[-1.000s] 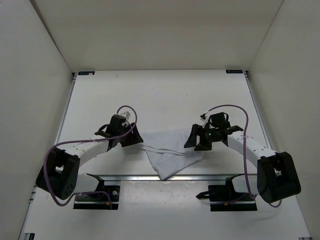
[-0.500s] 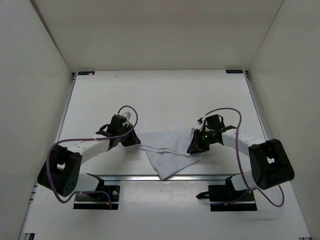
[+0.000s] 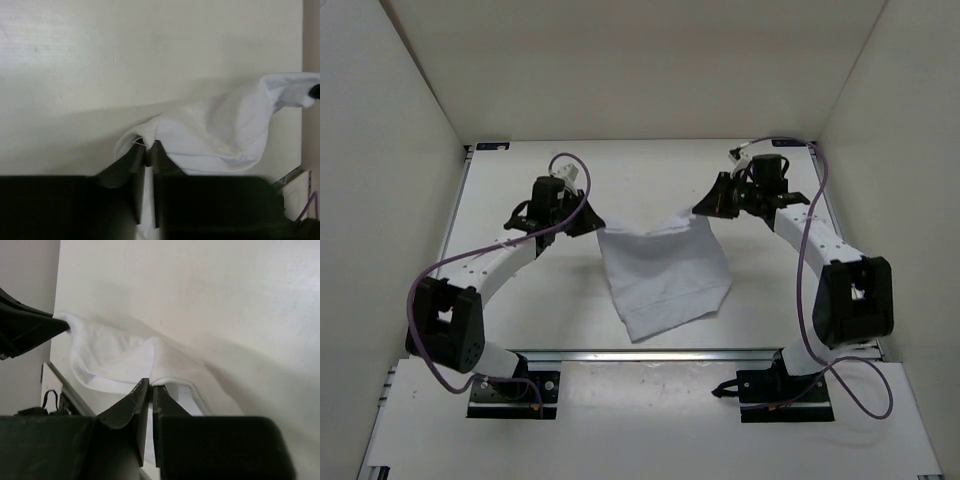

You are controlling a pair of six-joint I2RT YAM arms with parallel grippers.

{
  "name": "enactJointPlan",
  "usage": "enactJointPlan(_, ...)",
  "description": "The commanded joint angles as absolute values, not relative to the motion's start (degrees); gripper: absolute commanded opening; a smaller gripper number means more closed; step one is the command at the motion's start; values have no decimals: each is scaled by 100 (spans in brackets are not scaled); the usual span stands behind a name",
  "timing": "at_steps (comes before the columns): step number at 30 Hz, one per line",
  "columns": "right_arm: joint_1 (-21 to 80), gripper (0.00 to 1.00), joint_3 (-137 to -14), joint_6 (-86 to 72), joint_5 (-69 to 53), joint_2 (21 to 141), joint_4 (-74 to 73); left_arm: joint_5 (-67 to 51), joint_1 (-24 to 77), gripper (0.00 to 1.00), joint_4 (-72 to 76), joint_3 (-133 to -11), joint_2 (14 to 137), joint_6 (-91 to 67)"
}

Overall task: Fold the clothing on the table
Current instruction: Flatten the skirt out

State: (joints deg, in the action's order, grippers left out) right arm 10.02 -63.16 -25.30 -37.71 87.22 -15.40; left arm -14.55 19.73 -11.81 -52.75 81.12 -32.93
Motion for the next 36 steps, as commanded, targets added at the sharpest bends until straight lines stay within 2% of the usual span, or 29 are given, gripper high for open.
enactJointPlan(1,792,5,-6976,-2566,-3929,9647,-643,-1433,1539,32,-863,-5878,8734,-3313)
enactJointPlan(2,687,20,-7257,-2610,-4024,9937,-563,-1450,1495,47,-792,-6106,8936,-3409)
enactJointPlan(3,616,37,-7495,-2619,-4086,10097,-554,-1372,1381,72,-687,-6256,9069,-3506)
enactJointPlan(4,607,45,-7593,-2593,-4078,10247,-684,-1423,1336,98,-642,-6327,9253,-3585)
enactJointPlan(6,528,75,-7699,-2444,-3956,10240,-773,-1442,1292,99,-746,-6704,9474,-3524)
enactJointPlan(8,528,99,-7499,-2173,-3641,9837,-817,-1302,1379,99,-983,-6916,9527,-3323)
enactJointPlan(14,264,98,-6349,-1504,-3199,8729,-1527,-1081,1827,99,-1388,-6305,8695,-2936)
enactJointPlan(20,298,90,-4896,-1204,-2830,7665,-2240,-835,2741,98,-1388,-4563,7402,-3646)
enactJointPlan(21,421,85,-4678,-1274,-2856,7542,-2328,-800,2812,97,-1415,-4292,7235,-3726)
enactJointPlan(26,808,80,-3973,-1494,-2856,7357,-2382,-957,3155,92,-1328,-3420,6725,-4332)
enactJointPlan(32,887,59,-3594,-1670,-3023,7594,-1987,-1195,3374,91,-1117,-2893,6574,-4701)
enactJointPlan(36,1055,40,-3840,-1705,-2901,7970,-1890,-1380,3524,87,-625,-2497,6495,-5088)
